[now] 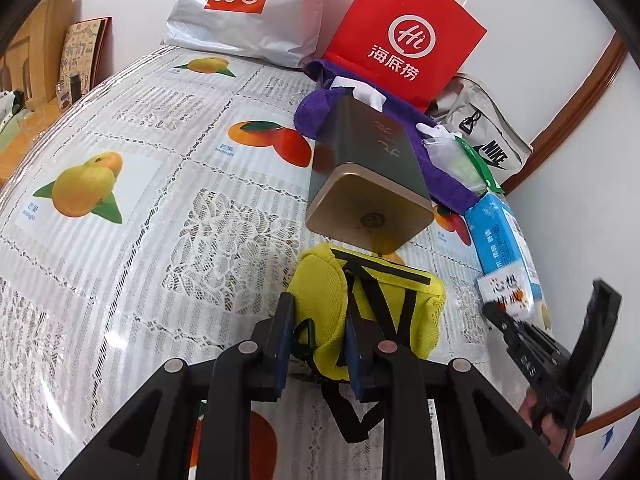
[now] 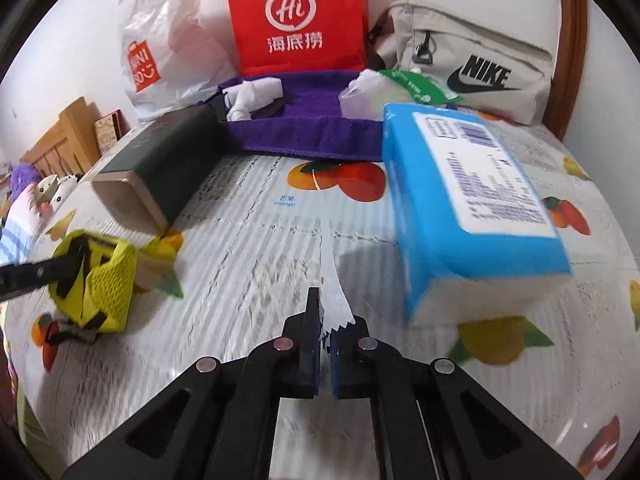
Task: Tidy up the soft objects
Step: 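Carry the yellow pouch and snack packet toward the purple towel with both grippers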
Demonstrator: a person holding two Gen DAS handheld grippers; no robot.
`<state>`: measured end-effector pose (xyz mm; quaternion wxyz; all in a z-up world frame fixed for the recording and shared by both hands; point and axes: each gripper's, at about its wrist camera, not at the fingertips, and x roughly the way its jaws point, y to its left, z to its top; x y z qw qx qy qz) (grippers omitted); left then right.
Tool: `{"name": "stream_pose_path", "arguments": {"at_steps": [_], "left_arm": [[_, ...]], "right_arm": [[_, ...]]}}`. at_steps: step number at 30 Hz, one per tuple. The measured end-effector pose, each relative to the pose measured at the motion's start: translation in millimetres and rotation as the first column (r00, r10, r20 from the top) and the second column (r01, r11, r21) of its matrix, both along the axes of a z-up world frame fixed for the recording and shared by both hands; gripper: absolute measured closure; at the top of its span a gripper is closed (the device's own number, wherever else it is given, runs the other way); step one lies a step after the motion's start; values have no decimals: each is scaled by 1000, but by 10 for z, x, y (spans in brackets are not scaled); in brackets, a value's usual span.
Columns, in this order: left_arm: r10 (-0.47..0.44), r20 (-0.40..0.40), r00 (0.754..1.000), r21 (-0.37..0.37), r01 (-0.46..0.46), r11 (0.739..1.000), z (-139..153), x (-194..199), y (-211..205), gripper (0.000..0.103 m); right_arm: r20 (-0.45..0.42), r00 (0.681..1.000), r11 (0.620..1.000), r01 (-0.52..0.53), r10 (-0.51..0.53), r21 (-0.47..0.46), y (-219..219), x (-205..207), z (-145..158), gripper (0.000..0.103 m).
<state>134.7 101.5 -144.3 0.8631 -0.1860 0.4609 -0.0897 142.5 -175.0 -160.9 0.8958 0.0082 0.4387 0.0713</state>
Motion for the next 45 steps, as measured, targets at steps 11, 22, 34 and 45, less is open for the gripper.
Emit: {"name": "stream_pose_path", "arguments": {"at_steps": [11, 22, 34, 45], "left_arm": [[18, -1, 1000, 34, -18, 999, -29, -67, -120, 81], [16, 1, 1000, 37, -16, 999, -121, -59, -200, 81], [21, 31, 999, 73, -23, 997, 221, -65, -238, 81], [32, 84, 996, 61, -37, 997, 562, -99, -233, 81]], "right_arm": [[20, 1000, 1000, 19, -19, -19, -451, -616, 47, 99], [6, 999, 999, 45, -45, -2, -830, -660, -34, 99], [29, 999, 1000, 20, -21, 19, -801, -598, 203, 99], [72, 997, 1000, 18, -18, -1, -805, -478, 518, 99]]}}
